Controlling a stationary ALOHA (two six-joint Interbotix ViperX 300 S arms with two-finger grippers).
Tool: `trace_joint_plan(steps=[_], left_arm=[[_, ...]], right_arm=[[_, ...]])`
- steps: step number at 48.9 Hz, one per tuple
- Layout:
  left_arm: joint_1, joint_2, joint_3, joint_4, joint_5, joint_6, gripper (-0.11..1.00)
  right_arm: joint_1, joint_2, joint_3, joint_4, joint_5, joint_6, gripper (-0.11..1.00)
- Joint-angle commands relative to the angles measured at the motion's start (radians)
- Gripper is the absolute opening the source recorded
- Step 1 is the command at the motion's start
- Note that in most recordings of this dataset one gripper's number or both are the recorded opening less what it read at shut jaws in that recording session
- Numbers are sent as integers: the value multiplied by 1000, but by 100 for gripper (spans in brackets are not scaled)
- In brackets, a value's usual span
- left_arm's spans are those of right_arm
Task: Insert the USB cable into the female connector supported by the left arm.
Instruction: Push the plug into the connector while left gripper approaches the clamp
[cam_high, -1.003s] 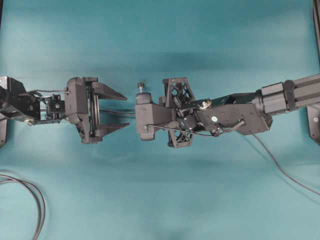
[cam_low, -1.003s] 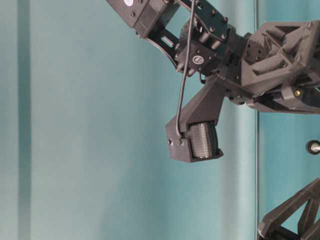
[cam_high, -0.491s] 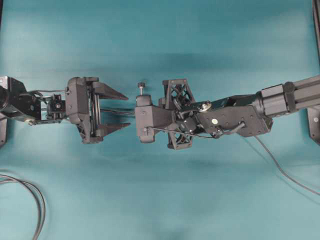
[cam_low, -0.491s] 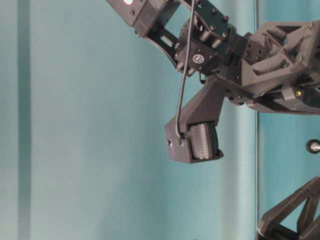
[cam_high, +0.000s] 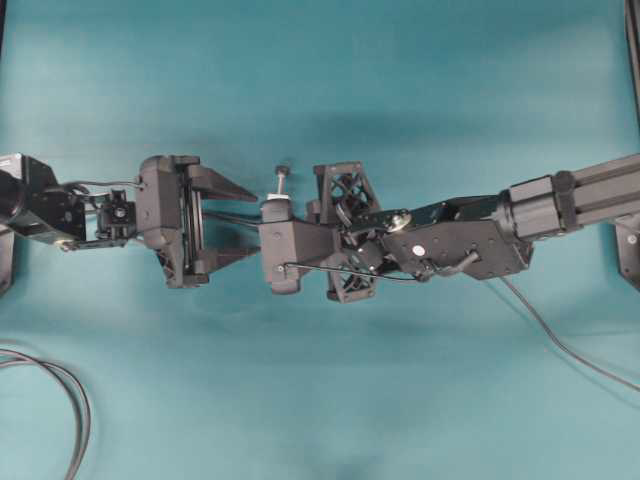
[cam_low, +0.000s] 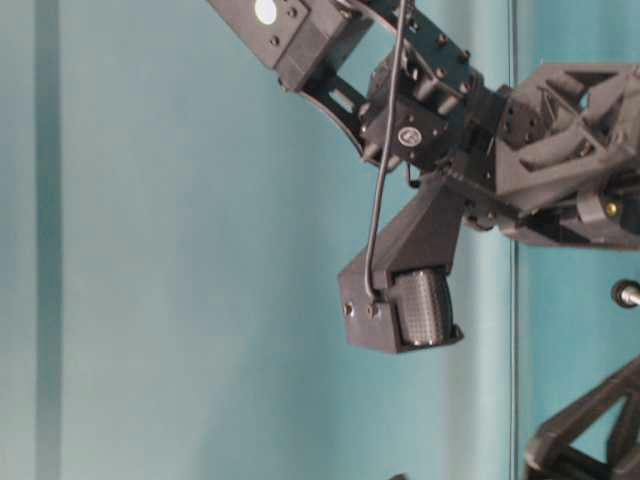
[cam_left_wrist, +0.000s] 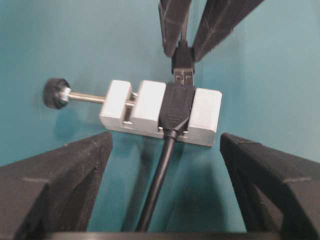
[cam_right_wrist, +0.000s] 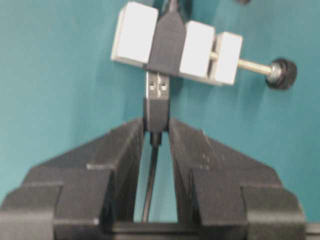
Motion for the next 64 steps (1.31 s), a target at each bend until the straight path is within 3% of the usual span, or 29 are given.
trace_joint_plan(steps=[1,19,27,43,55,64], left_arm=[[0,11,-18,0,-9,-5,93],[17,29,-8,2,-3,14,85],[17,-20,34,2,-3,32,85],[40,-18,17,2,20,74,84],[72,-17,9,2,32,144,83],[72,-17,2,2,40,150,83]], right_arm=[[0,-15,-32,-23,-3,26,20],[0,-15,-31,-26,0,37,20],[0,-17,-26,-26,-8,37,20],[0,-15,-26,-26,-29,37,20],[0,-15,-26,-26,-38,37,20],[0,-17,-26,-26,-38,37,20]])
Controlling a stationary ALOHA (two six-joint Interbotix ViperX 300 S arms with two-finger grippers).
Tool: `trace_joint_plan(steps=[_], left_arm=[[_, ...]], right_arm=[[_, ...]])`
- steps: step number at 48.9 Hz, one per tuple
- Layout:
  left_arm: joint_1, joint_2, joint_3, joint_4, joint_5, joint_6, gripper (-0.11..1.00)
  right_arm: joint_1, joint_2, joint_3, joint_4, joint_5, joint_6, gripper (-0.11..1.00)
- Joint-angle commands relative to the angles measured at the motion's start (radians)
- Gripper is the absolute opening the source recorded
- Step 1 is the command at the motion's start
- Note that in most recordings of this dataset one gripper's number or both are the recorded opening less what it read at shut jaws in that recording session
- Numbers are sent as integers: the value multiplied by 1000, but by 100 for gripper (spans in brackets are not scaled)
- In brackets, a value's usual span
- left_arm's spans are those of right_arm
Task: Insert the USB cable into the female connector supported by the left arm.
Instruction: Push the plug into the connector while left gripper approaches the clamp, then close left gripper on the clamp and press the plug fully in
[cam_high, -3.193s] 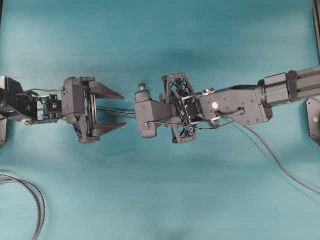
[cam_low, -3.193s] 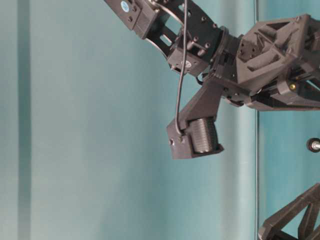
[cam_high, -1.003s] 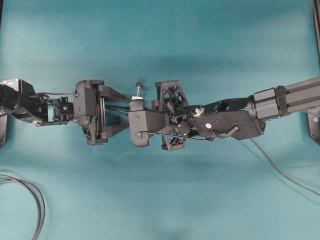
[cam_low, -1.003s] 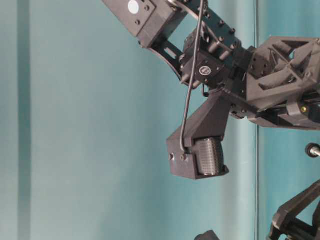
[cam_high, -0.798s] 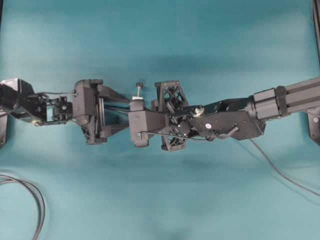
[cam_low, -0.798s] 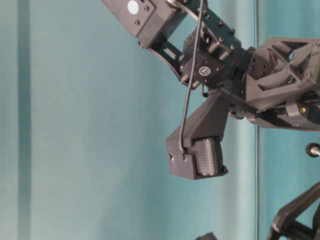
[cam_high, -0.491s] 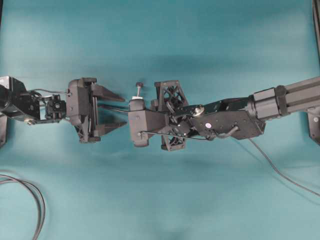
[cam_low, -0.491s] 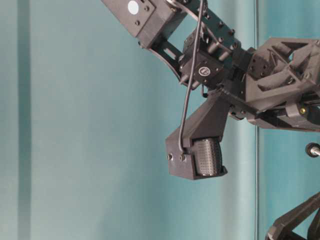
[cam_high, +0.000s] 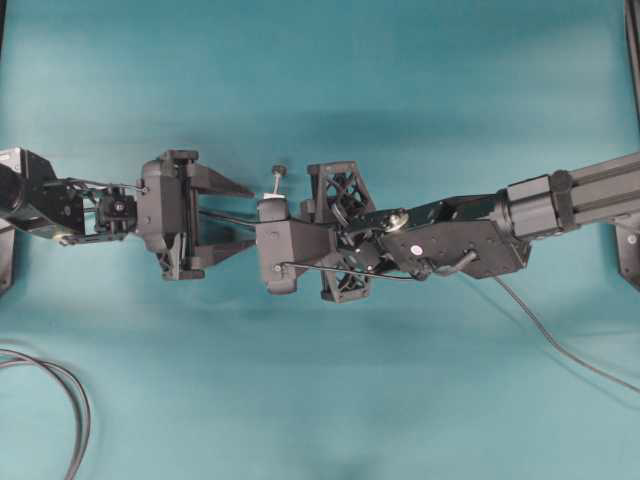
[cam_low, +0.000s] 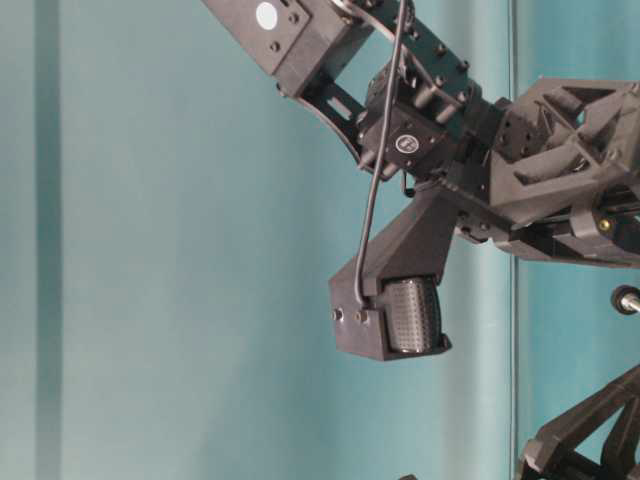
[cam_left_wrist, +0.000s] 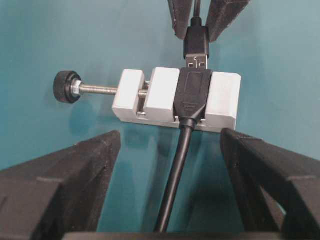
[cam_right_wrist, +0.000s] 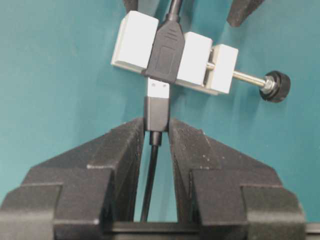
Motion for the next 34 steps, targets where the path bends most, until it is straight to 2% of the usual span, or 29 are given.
trace_joint_plan(steps=[1,34], left_arm=[[28,-12,-11,-5,9,26,83],[11,-12,-55,-3,21,-2,83]], right_arm=[[2,-17,-21,-6,-11,17,20],[0,-18,-18,-17,-6,15,20]])
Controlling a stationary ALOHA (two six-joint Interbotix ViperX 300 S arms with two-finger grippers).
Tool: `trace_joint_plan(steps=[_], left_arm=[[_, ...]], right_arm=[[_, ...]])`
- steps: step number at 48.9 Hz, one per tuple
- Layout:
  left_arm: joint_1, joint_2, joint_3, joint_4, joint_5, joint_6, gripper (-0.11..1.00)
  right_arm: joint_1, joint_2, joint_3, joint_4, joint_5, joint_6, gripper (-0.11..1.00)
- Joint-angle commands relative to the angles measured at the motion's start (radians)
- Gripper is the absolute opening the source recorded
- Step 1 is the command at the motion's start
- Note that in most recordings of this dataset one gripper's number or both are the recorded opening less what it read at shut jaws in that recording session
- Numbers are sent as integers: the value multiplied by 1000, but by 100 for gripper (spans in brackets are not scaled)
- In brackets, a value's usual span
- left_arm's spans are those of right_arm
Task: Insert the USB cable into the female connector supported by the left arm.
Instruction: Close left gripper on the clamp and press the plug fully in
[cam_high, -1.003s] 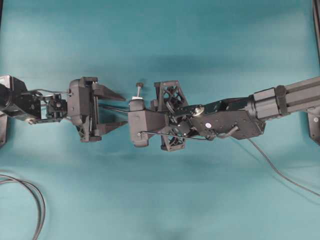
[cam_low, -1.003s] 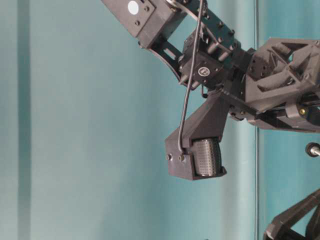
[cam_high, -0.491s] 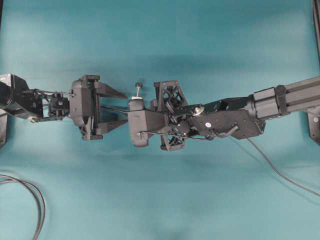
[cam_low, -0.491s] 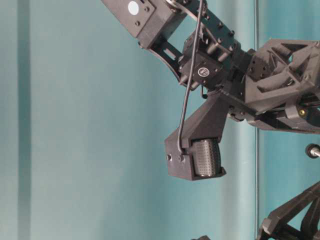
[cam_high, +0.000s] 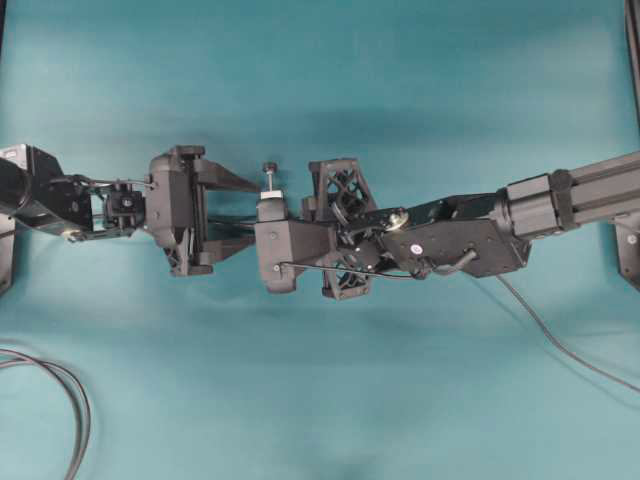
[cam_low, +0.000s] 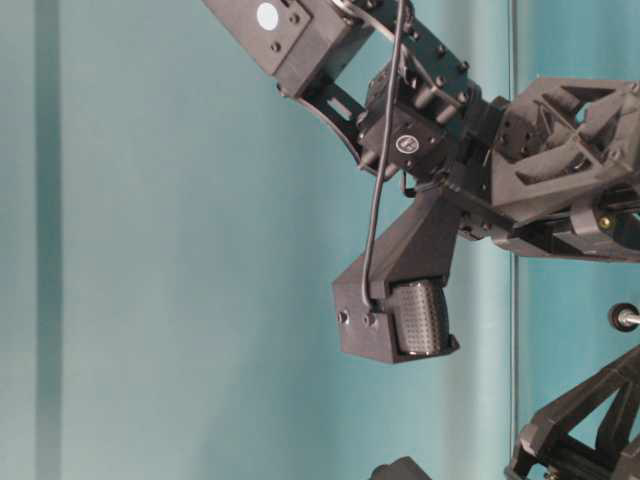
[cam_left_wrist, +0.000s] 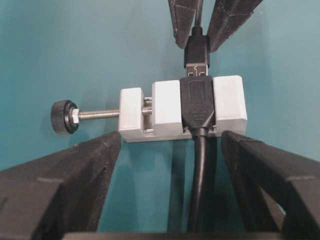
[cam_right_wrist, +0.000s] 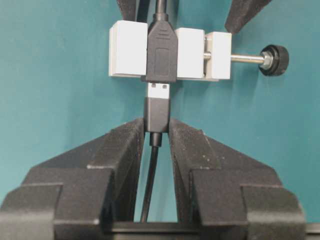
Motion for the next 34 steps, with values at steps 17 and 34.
trace_joint_plan(steps=[17,34], left_arm=[[-25,-12,-23,-5,21,-11,83],[-41,-12,-31,-5,31,-48,83]], right_arm=[[-5,-21,-11,-74,-14,17,20],[-5,-20,0,-75,-51,17,20]])
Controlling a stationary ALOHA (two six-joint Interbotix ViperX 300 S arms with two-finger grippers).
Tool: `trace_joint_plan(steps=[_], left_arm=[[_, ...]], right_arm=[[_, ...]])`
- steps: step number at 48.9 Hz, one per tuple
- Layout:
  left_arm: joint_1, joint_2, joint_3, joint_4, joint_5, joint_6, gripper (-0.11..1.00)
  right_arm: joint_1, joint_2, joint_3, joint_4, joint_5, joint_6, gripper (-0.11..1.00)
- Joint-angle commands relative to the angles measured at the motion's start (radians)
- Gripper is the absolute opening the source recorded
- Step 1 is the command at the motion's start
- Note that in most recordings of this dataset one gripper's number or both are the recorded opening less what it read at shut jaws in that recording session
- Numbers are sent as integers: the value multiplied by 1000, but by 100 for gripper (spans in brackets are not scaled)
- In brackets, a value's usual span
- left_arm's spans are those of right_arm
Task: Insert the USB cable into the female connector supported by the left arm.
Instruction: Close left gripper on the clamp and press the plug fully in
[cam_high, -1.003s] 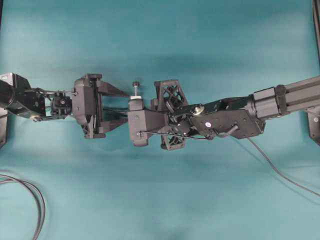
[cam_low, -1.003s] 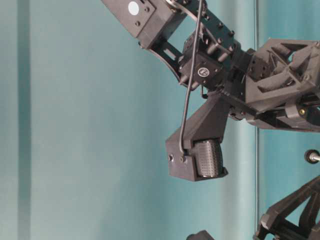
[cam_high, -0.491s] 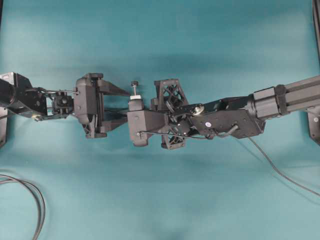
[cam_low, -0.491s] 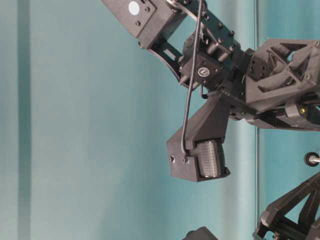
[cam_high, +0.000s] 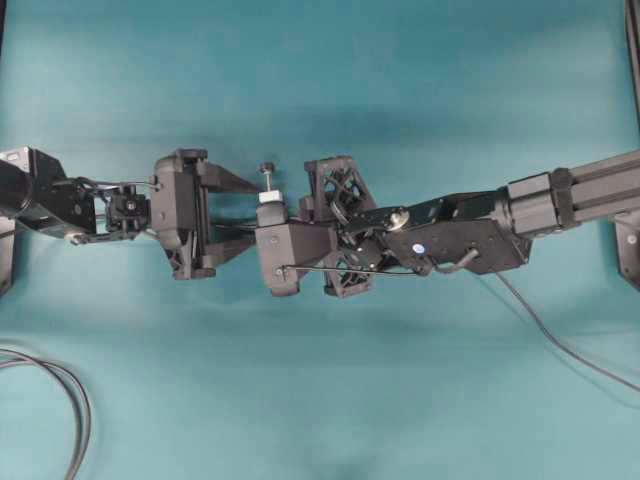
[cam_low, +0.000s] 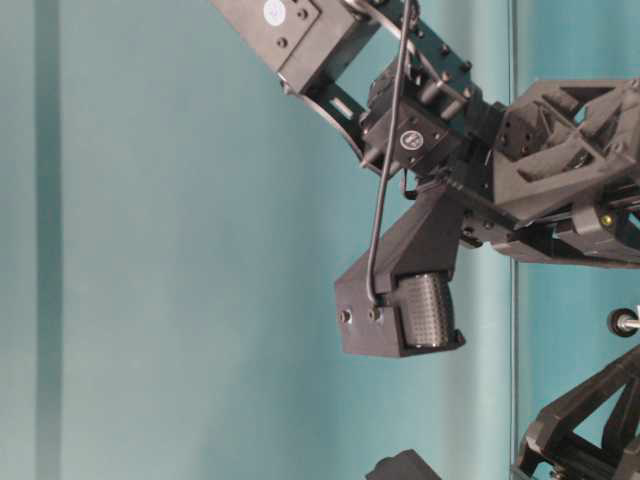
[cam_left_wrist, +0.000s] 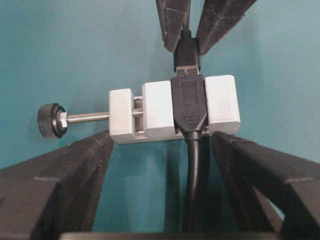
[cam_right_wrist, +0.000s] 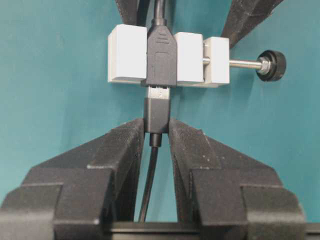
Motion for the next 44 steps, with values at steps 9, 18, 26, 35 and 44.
trace_joint_plan(steps=[9,18,26,35,44], left_arm=[[-14,-12,-29,3,3,-14,83],[-15,-12,-40,3,11,-14,83],[-15,-12,-48,2,12,-14,83],[-17,-12,-54,3,17,-14,83],[-32,-12,-60,3,26,-12,83]], right_arm=[[3,-20,-9,-6,-48,17,20],[3,-20,-12,-6,-51,15,20],[3,-20,-15,-6,-58,15,20],[5,-20,-17,-6,-74,9,20],[6,-20,-18,-6,-100,2,20]])
